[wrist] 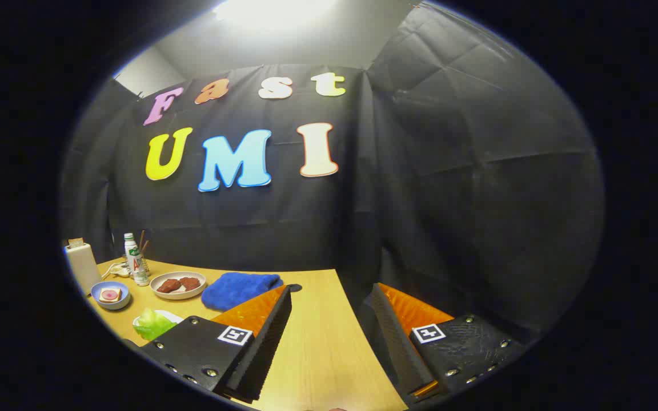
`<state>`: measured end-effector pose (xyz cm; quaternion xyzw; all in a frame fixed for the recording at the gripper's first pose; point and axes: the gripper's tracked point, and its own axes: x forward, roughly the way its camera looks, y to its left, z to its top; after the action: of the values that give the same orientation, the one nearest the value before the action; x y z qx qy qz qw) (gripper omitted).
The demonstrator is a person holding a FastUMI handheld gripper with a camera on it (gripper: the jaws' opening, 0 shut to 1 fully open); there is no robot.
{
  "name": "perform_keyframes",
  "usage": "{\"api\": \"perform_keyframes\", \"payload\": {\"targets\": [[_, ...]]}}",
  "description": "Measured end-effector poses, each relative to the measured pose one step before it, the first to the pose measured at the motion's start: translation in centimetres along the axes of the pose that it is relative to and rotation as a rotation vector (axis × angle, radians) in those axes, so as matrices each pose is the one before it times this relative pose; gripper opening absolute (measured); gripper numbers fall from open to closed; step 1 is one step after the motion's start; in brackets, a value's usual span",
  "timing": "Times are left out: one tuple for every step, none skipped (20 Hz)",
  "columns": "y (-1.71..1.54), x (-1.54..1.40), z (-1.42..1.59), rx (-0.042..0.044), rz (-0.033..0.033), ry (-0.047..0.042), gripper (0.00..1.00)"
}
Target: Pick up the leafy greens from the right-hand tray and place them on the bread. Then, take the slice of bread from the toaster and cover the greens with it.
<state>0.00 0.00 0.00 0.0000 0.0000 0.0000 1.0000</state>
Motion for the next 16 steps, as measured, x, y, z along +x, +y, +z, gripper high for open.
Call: {"api": "perform_keyframes", "payload": {"targets": [[1.688,-0.682,0.535,-0.01646,0.01968,0.01472,0.87],[2.133,-0.652,0.546,-0.00792,0.03512,0.01184,0.87],[1.674,-0.394,0.355,-0.00791,0.02263,0.01317,0.87],[1.685,-0.336,0.426,-0.00636,0.0295,0.00386,0.87],[1.443,-0.233,0.152,-0.00768,0.02119,0.00769,0.87],[1.455,-0.098,0.284,-0.00763,0.02286,0.00533,0.87],[1.093,-0.029,0.118,-0.00756,0.016,0.00737,0.87],[1.016,-0.043,0.232,0.00014,0.0122,0.00339,0.87],[0.59,-0.087,0.208,0.00227,-0.00092,-0.00426,0.87],[0.296,-0.089,0.448,0.00525,-0.01368,-0.01404,0.87],[0.416,0.026,0.354,0.01079,-0.0098,-0.01672,0.87],[0.574,0.013,0.22,0.00768,-0.00312,-0.01011,0.87],[0.547,-0.012,-0.028,0.01162,0.00474,-0.00718,0.87],[0.643,0.061,0.096,0.00501,0.00884,-0.00041,0.87],[0.386,0.176,-0.27,0.00286,0.00592,0.00647,0.87],[0.475,0.185,-0.228,-0.00414,0.00994,0.01361,0.87]]}}
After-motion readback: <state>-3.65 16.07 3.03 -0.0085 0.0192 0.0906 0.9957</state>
